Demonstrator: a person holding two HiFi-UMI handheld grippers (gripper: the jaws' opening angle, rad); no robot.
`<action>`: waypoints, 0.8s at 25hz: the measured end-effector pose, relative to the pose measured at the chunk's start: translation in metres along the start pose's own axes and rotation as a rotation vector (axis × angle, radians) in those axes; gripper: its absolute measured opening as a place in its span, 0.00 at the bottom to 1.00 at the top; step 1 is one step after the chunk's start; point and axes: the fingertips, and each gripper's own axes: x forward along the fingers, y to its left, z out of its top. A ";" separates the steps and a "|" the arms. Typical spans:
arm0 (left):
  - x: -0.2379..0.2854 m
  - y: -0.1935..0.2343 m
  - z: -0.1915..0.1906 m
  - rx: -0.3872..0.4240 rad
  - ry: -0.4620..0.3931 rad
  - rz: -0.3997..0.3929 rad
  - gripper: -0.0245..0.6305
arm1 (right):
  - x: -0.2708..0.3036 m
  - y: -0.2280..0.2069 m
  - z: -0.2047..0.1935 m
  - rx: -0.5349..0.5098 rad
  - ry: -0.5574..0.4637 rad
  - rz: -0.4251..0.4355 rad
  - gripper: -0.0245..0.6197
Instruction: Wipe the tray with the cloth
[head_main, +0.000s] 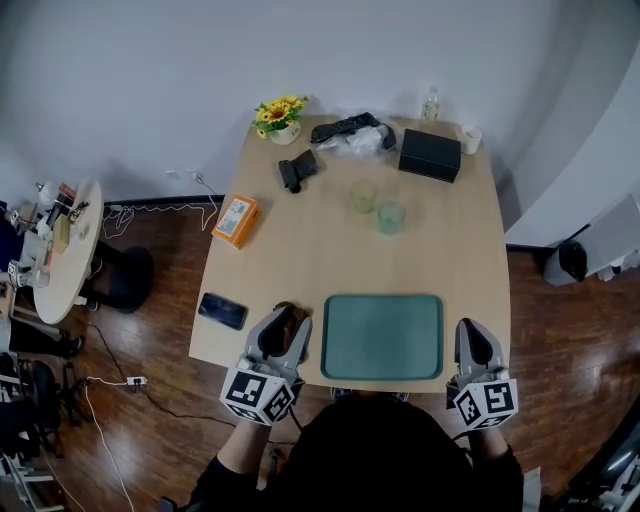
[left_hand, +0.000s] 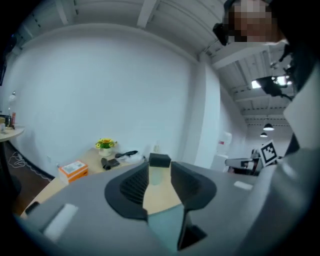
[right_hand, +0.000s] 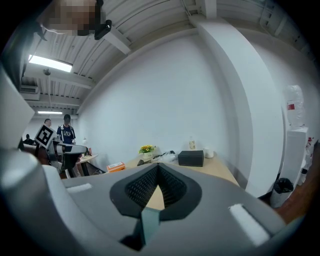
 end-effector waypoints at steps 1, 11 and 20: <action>0.002 -0.018 0.009 0.012 -0.018 -0.034 0.17 | 0.001 0.002 0.002 0.001 -0.007 0.005 0.04; 0.019 -0.119 -0.022 0.133 0.052 -0.234 0.14 | -0.010 0.025 0.034 -0.018 -0.095 0.087 0.04; 0.020 -0.118 -0.031 0.134 0.080 -0.227 0.14 | -0.014 0.035 0.031 -0.022 -0.090 0.118 0.04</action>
